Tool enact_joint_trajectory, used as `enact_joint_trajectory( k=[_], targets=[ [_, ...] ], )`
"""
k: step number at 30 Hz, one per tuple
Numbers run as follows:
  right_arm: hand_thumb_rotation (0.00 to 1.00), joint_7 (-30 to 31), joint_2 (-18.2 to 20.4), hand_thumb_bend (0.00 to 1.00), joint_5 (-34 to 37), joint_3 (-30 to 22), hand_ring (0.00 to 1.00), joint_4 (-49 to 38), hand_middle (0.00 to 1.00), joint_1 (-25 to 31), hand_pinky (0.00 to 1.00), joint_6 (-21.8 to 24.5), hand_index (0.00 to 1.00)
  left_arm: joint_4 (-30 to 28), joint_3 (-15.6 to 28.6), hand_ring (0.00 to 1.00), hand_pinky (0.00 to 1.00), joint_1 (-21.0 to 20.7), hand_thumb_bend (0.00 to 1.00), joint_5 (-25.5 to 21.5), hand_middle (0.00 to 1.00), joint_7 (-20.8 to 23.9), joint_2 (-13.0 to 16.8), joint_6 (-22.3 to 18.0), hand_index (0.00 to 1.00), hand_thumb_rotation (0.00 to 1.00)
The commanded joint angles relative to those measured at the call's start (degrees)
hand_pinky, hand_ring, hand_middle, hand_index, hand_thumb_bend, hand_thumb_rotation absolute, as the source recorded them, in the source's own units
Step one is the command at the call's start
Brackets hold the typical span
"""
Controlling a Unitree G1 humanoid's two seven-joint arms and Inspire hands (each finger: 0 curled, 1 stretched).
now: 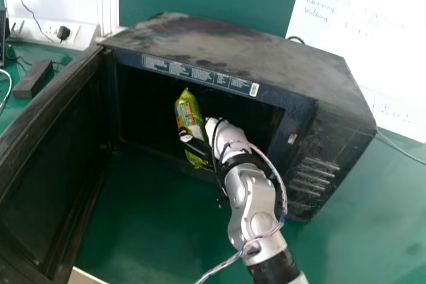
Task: Put biscuit inside oven
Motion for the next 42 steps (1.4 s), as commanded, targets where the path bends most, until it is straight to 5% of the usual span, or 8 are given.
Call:
enact_joint_trajectory(
  k=[1, 12, 17, 21, 34, 42],
  targets=[
    [0.00, -2.18, -0.58, 0.53, 1.36, 0.50, 0.25, 1.81, 0.47, -2.02, 0.17, -0.65, 0.49, -0.83, -0.19, 0.95, 0.95, 0.31, 0.40, 0.07, 0.96, 0.46, 0.37, 0.47, 0.98, 1.00],
    [0.00, -8.69, -1.34, 0.53, 6.69, 1.71, 0.31, 11.74, 0.48, -6.37, 0.22, -3.25, 0.49, -1.84, -0.21, 0.95, 0.95, 0.54, 0.41, 0.09, 0.95, 0.95, 0.37, 1.36, 0.97, 1.00],
    [0.00, -12.54, -1.56, 0.53, 8.74, 2.20, 0.26, 16.76, 0.47, -8.43, 0.18, -5.18, 0.49, -2.31, -0.33, 0.95, 0.95, 0.61, 0.42, 0.21, 0.95, 1.14, 0.35, 1.78, 0.97, 1.00],
    [0.00, -14.96, -1.81, 0.52, 10.11, 2.84, 0.36, 21.57, 0.43, -10.35, 0.28, -7.20, 0.52, -2.67, -0.38, 0.94, 0.94, 0.71, 0.42, 0.44, 0.95, 1.59, 0.27, 1.87, 0.97, 1.00],
    [0.00, -23.07, -1.01, 0.52, 14.89, 3.35, 0.40, 34.77, 0.43, -15.97, 0.33, -12.55, 0.54, -4.09, -0.38, 0.94, 0.94, 1.29, 0.44, 0.66, 0.94, 2.56, 0.10, 2.82, 0.97, 1.00],
    [0.00, -28.70, -0.88, 0.52, 16.77, 3.99, 0.35, 41.65, 0.42, -18.48, 0.30, -14.97, 0.54, -4.35, -0.31, 0.94, 0.94, 1.35, 0.45, 0.28, 0.94, 2.37, 0.08, 3.29, 0.97, 1.00]
  ],
)
